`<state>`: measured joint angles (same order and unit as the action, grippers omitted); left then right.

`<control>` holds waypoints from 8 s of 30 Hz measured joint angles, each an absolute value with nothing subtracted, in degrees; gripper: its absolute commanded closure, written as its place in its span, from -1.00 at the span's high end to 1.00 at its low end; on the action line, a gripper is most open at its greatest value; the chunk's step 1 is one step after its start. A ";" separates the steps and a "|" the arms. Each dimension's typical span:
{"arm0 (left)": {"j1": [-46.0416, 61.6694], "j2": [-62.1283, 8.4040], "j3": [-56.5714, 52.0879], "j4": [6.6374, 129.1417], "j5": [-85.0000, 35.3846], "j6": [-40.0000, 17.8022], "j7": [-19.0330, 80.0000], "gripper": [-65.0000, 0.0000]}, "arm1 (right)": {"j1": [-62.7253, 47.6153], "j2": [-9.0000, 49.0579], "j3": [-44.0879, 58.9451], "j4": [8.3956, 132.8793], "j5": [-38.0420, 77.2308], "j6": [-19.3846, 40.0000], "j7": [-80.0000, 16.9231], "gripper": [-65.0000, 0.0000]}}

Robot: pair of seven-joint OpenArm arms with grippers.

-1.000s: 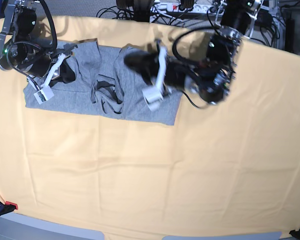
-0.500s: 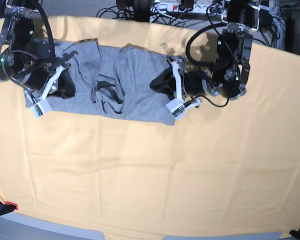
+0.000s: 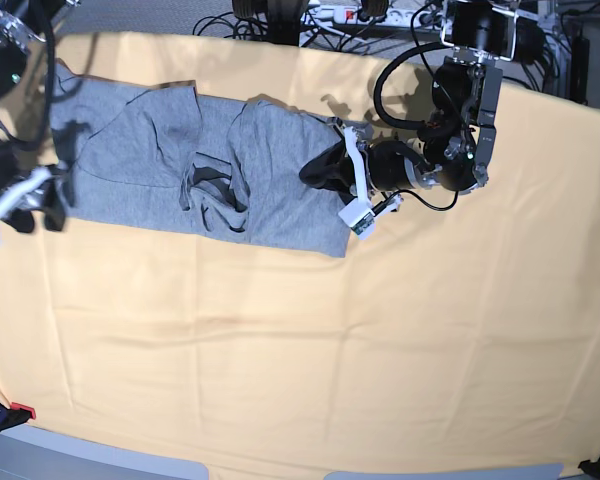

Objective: Layout the t-shirt on the table in an organized manner, then fold the t-shirt properly

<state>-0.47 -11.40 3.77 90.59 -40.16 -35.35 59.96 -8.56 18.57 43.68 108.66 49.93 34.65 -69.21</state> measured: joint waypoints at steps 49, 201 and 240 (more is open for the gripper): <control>-12.19 -11.53 -4.08 90.00 -57.54 -33.65 74.13 -1.00 | -11.55 18.94 36.18 83.83 74.28 39.90 -80.64 -1.00; -26.46 -34.70 -3.97 87.74 -74.35 -37.15 81.12 -1.00 | -16.40 16.16 14.66 112.42 56.23 39.68 -76.12 -1.00; -13.52 -34.28 -19.42 87.70 -83.59 -38.65 81.01 -1.00 | -34.44 16.67 19.55 129.36 48.56 36.51 -74.19 -1.00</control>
<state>-13.52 -34.28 -19.42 87.70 -83.59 -38.65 81.01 -34.44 16.67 19.55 129.36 48.56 36.51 -74.19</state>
